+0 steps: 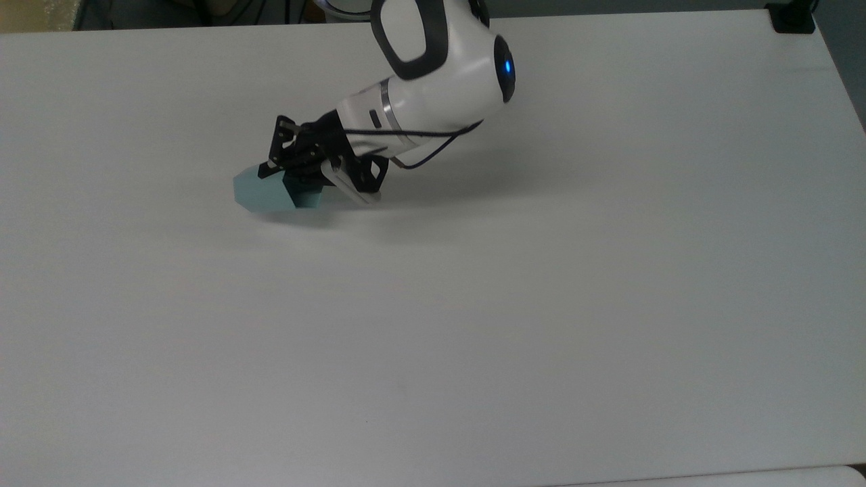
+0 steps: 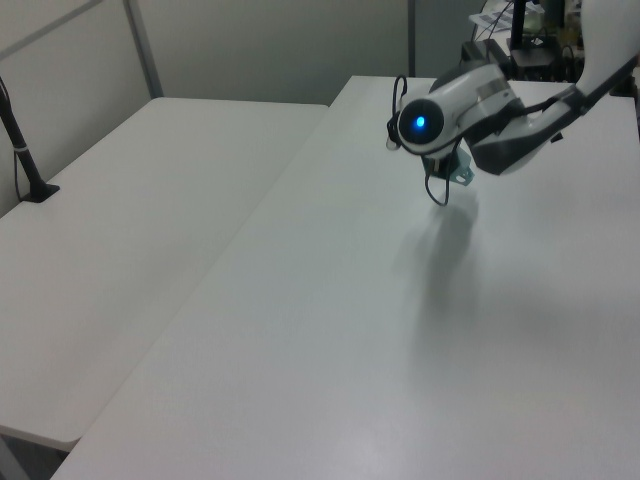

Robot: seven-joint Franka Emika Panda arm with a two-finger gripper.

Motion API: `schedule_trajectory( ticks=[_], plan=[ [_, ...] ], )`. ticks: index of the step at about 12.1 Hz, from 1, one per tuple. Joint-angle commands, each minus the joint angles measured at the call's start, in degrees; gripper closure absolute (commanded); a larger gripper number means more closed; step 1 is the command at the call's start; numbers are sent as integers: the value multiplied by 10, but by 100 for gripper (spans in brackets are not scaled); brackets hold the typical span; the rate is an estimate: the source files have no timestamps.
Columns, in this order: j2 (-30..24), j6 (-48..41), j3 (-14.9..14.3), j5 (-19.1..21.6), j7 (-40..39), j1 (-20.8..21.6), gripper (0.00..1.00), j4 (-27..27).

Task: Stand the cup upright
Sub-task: 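Lift and rotate the cup so its base points down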

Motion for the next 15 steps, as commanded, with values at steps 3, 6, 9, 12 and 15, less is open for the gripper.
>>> schedule_trajectory(
  ticks=[3, 6, 9, 12, 15],
  plan=[
    [-148, 86, -6, 134, -63, -47, 100, -52],
    [-188, 108, -6, 324, -189, -91, 100, -53],
    [-203, 121, -6, 462, -261, -121, 100, -58],
    [-204, 257, -7, 536, -261, -153, 100, -136],
    [-199, 328, -20, 546, -262, -156, 100, -182]
  ],
)
